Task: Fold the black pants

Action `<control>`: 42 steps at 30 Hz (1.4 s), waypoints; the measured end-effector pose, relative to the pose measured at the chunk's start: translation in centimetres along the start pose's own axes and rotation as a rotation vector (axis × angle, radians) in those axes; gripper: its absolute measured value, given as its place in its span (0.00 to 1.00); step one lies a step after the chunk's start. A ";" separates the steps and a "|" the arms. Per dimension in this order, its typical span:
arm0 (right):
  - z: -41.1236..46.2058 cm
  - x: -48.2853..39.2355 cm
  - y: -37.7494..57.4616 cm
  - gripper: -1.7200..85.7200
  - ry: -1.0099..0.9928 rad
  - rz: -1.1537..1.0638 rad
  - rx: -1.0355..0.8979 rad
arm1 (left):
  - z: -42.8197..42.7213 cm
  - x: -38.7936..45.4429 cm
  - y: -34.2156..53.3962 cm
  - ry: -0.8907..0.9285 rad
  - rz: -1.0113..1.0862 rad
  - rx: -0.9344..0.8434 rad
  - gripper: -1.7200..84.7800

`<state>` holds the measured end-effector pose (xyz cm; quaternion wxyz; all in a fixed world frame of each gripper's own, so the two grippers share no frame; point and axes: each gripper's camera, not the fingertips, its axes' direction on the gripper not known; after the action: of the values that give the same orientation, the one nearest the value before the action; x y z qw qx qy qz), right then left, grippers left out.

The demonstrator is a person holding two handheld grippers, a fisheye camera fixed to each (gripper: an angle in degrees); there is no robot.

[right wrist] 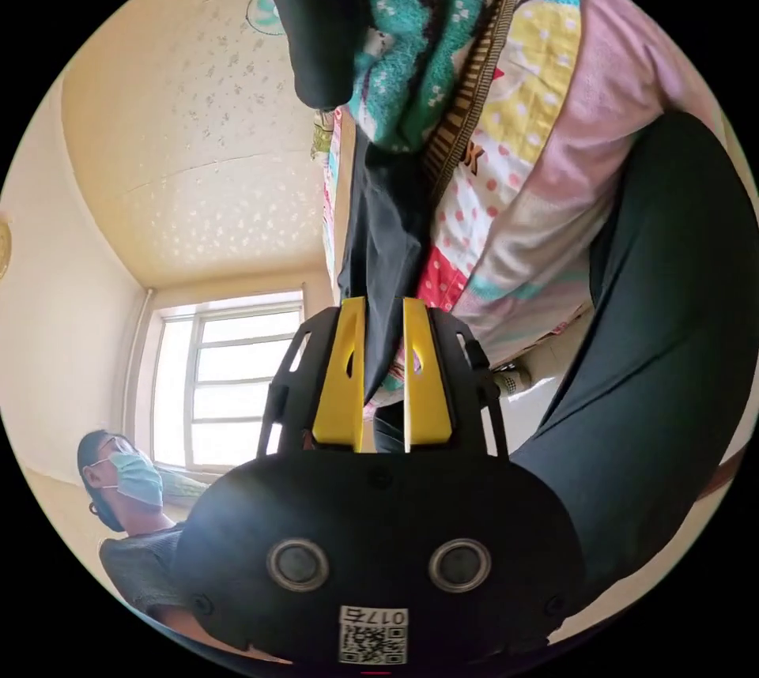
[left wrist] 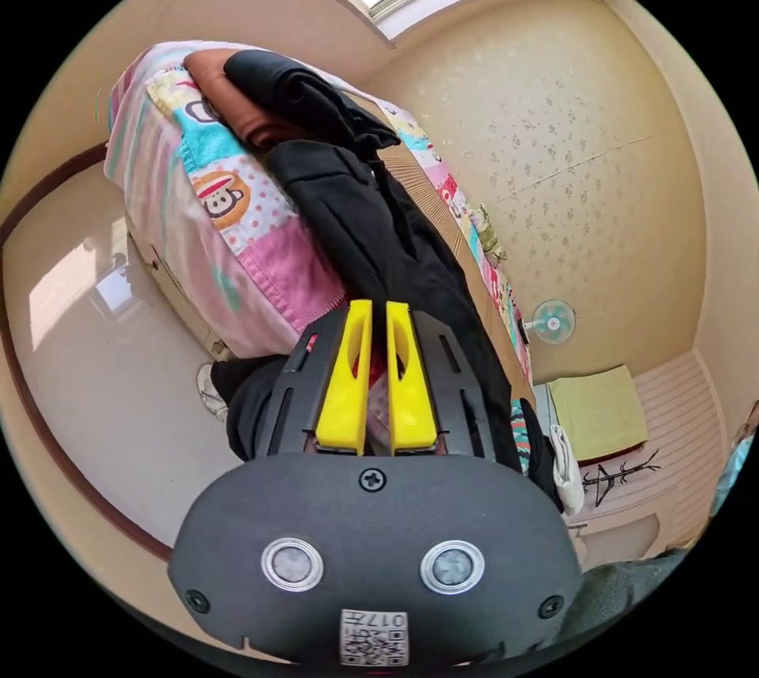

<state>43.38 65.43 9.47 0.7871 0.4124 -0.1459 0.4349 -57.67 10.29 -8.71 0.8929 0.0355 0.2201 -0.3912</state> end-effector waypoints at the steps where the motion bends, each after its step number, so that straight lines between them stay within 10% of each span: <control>1: 1.1 0.2 -0.8 0.14 0.029 0.006 -0.029 | -0.2 -0.7 0.2 -0.005 -0.018 -0.004 0.04; 11: 4.9 -2.7 -1.7 0.15 0.174 -0.072 -0.022 | -0.5 -6.0 -4.5 0.037 -0.203 -0.003 0.22; 42: 12.1 -9.4 5.4 0.13 0.370 -0.270 0.100 | -2.3 8.4 5.8 0.386 0.104 -0.012 0.06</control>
<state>35.15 52.32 14.25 0.8300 0.3801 0.0793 0.4004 -49.36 9.05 -14.93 0.8534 0.1158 0.3873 -0.3292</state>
